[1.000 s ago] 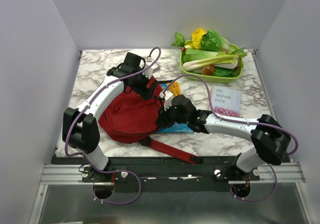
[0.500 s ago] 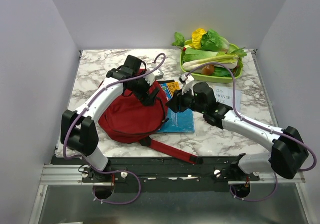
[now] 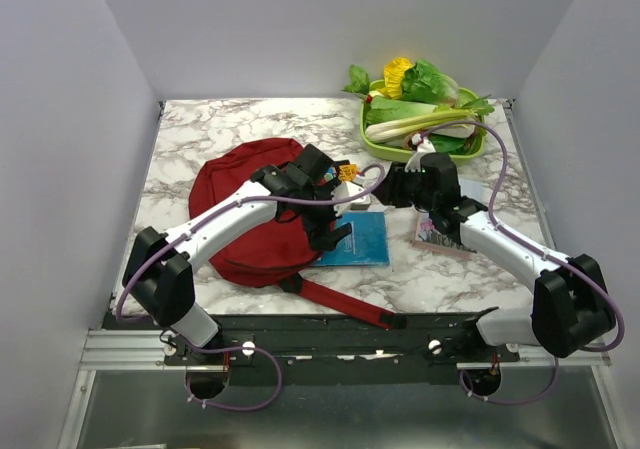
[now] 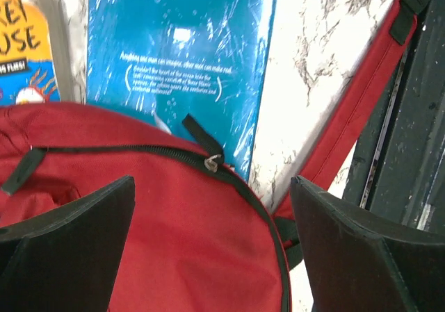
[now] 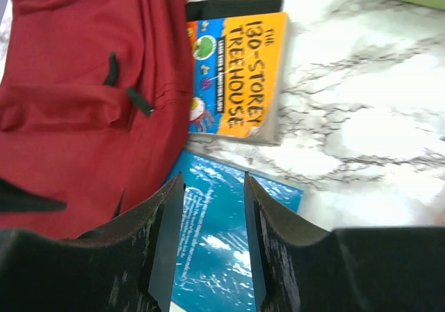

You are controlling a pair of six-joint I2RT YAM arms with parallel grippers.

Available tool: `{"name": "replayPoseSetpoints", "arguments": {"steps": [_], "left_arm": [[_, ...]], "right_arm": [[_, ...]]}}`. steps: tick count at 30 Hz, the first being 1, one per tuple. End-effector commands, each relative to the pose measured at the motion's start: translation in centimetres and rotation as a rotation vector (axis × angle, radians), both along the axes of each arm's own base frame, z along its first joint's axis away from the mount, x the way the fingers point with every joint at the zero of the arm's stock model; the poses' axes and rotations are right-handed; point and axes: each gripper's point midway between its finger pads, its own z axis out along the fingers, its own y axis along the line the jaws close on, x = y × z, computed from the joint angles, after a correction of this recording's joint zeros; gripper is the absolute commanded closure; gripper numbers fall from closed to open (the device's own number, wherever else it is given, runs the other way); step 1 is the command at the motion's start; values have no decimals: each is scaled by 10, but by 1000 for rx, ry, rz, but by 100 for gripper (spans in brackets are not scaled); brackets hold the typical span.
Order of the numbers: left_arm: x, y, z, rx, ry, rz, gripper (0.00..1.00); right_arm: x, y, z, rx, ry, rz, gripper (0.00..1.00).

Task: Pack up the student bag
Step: Unzip the student bag at the center of the board.

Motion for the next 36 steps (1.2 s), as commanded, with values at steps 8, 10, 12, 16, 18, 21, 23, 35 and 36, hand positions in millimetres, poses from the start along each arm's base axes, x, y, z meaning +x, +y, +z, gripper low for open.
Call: {"name": "replayPoseSetpoints", "arguments": {"steps": [8, 10, 12, 16, 18, 21, 23, 35, 36], "left_arm": [[-3, -40, -28, 111, -200, -205, 4], [5, -42, -35, 126, -229, -195, 4], [16, -42, -40, 151, -265, -177, 4], [36, -47, -40, 185, -376, -132, 4], [43, -46, -46, 229, -411, -115, 5], [46, -41, -55, 309, -446, -110, 5], [39, -39, -60, 319, -429, -131, 6], [26, -30, -66, 393, -424, -198, 9], [24, -31, -66, 400, -425, -206, 10]], "right_arm": [[-5, -14, 0, 62, 78, -23, 52], [-7, -14, 2, 66, 74, -14, 52], [-7, -13, 3, 67, 71, -7, 52], [-8, -12, 4, 67, 66, 6, 52], [-9, -11, 4, 68, 68, 11, 53], [-9, -11, 2, 68, 71, 14, 53], [-9, -11, 0, 69, 76, 16, 53], [-6, -8, 2, 76, 78, 23, 55], [-6, -8, 1, 75, 81, 23, 56]]}}
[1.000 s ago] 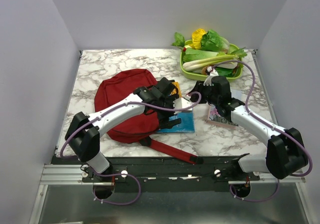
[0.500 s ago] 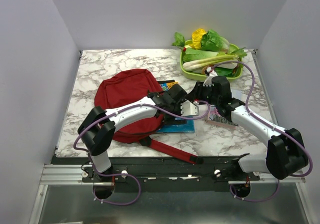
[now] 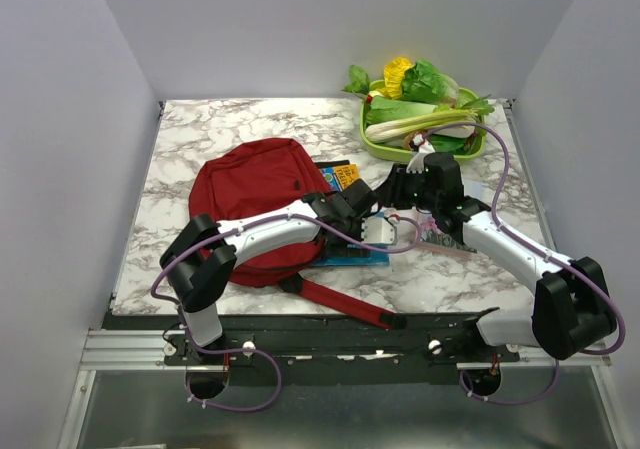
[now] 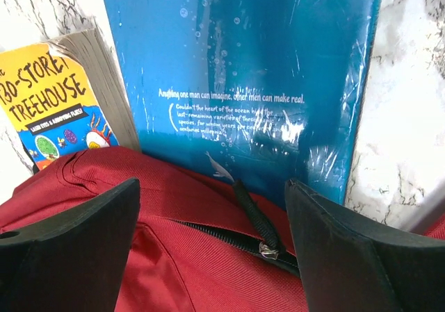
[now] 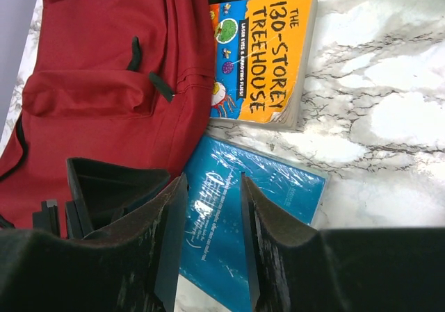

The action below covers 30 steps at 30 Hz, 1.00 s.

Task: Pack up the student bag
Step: Unzip the student bag at the center of the board.

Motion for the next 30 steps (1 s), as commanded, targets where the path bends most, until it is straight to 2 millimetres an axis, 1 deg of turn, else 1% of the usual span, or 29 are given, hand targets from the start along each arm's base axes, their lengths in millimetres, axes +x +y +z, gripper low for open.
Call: {"name": "replayPoseSetpoints", "arguments": {"steps": [1, 2, 7, 10, 11, 12, 13, 14, 15, 17, 20, 22, 23, 24, 25, 26, 27, 28, 29, 30], "left_arm": [[-1, 9, -6, 87, -30, -10, 11], [-1, 10, -9, 100, -33, -9, 15], [-6, 15, -13, 146, -37, -20, 26], [-9, 14, -9, 136, -29, -22, 40], [-10, 14, -9, 136, -27, -23, 51], [-9, 14, -8, 136, -30, -20, 58], [-8, 14, -7, 135, -34, -18, 64], [-8, 14, -5, 131, -38, -17, 76], [-7, 14, -4, 132, -43, -10, 80], [-6, 13, -1, 124, -51, -5, 87], [-5, 13, 3, 121, -56, 1, 89], [-6, 13, 5, 123, -54, 0, 92], [-6, 13, 8, 118, -58, -1, 97], [-6, 11, 10, 111, -58, -1, 99], [-7, 11, 12, 109, -53, -3, 100], [-9, 11, 16, 100, -50, -3, 100], [-9, 9, 19, 90, -52, -3, 100], [-10, 10, 22, 86, -50, -5, 100], [-12, 10, 25, 76, -46, -4, 100], [-12, 9, 29, 67, -45, -4, 100]], "right_arm": [[0, 2, 1, 11, 6, 20, 56], [0, 2, 1, 10, 7, 20, 57], [3, 4, -1, 10, 14, 21, 60], [5, 6, -5, 12, 28, 25, 60], [6, 8, -4, 17, 26, 30, 60], [7, 9, -8, 15, 35, 31, 60], [9, 10, -7, 17, 34, 35, 60], [10, 12, -7, 21, 37, 38, 60], [10, 13, -11, 20, 49, 41, 60], [12, 15, -11, 28, 52, 47, 60], [14, 17, -13, 31, 57, 49, 60], [14, 18, -18, 30, 74, 55, 60], [13, 21, -20, 40, 87, 63, 60], [13, 23, -20, 49, 91, 71, 60], [12, 26, -21, 58, 95, 90, 60], [11, 32, -29, 75, 122, 119, 60], [15, 37, -27, 89, 132, 125, 60], [16, 39, -31, 92, 152, 127, 59], [15, 42, -43, 77, 190, 127, 58], [18, 45, -42, 71, 192, 124, 53]]}}
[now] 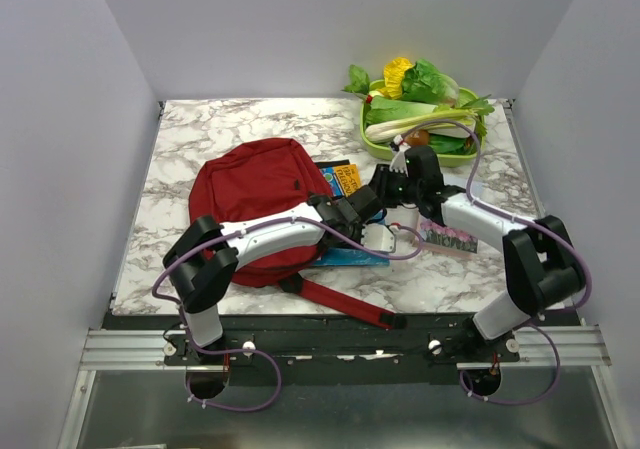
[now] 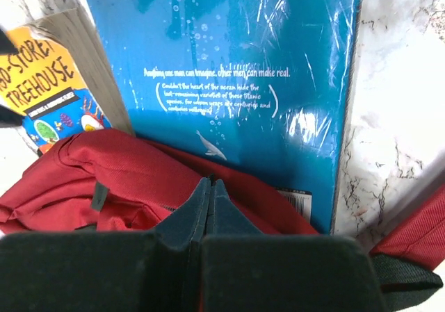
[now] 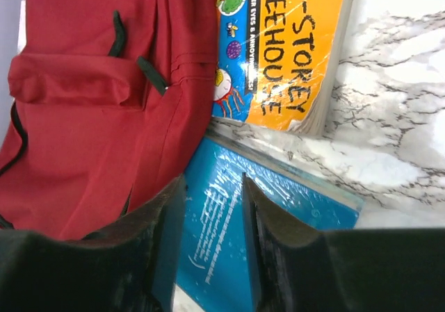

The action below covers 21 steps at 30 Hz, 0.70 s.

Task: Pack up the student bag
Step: Unzip the student bag at the center of the board.

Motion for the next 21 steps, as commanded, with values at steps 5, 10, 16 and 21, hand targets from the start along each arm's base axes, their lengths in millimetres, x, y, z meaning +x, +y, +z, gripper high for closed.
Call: {"name": "replayPoseSetpoints", "arguments": {"steps": [5, 10, 16, 21], "left_arm": [[-10, -1, 36, -72, -5, 7, 100], [-12, 0, 33, -77, 2, 8, 100], [-12, 1, 32, -82, -2, 6, 100], [-13, 1, 33, -90, -6, 6, 100]], "right_arm": [[10, 28, -1, 61, 72, 19, 37], [12, 49, -7, 106, 132, 71, 30], [7, 79, -11, 116, 152, 133, 30], [-2, 101, -32, 83, 209, 176, 33]]}}
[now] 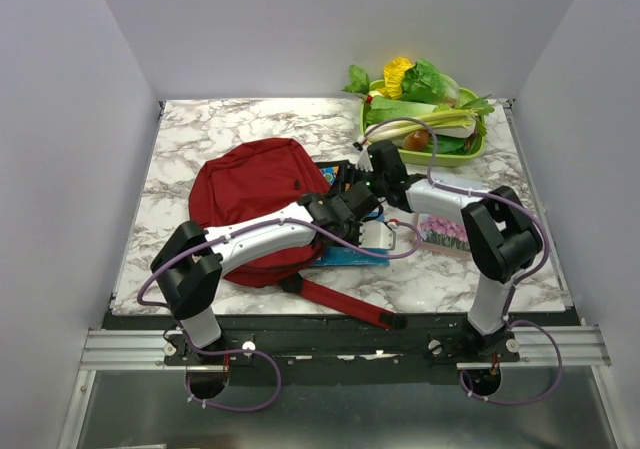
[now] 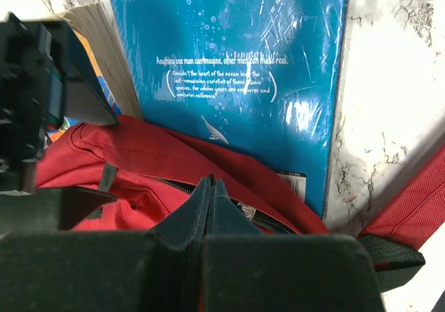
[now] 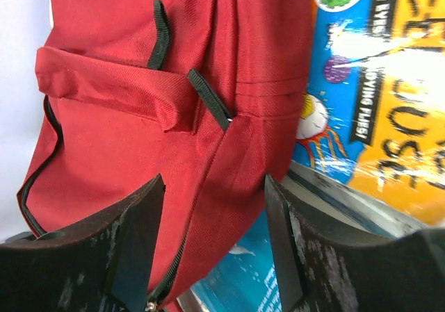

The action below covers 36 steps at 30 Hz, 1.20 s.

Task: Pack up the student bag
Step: Unzip the student bag at the center of the board.

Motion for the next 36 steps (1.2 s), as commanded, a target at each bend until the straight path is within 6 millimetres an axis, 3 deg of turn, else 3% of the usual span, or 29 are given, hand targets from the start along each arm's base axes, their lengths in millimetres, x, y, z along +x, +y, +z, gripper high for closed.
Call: {"name": "replayPoseSetpoints", "arguments": {"steps": [1, 6, 14, 18, 21, 23, 27, 30, 32, 33, 35, 36], "left_arm": [[-6, -1, 8, -36, -3, -4, 100], [-6, 0, 8, -45, -5, -2, 100], [-5, -1, 11, -71, -24, 4, 100], [-4, 0, 12, -76, -33, 10, 100], [-2, 1, 17, -88, -48, 18, 100], [0, 3, 22, -95, -61, 24, 100], [2, 11, 32, -114, -65, 42, 100], [-2, 20, 30, -110, -50, 50, 100], [-3, 26, 26, -105, -47, 61, 100], [-5, 30, 24, -100, -43, 62, 100], [-6, 35, 21, -105, -28, 82, 100], [-9, 38, 20, -109, -22, 86, 100]], "right_arm": [[-7, 24, -6, 7, 42, 58, 34], [-6, 36, -8, -6, 42, 76, 39], [-8, 31, -25, -130, 81, 80, 79], [8, 28, -16, -179, 30, 48, 99], [21, 24, -12, -217, -3, 13, 99], [35, 24, 1, -221, -35, -6, 99], [72, 10, 15, -228, -66, -89, 99], [100, 1, 28, -222, -94, -142, 100], [110, -2, 24, -238, -90, -158, 99], [123, -3, 36, -235, -121, -179, 99], [131, -4, 28, -254, -104, -185, 99], [138, -3, 35, -247, -119, -194, 99]]}}
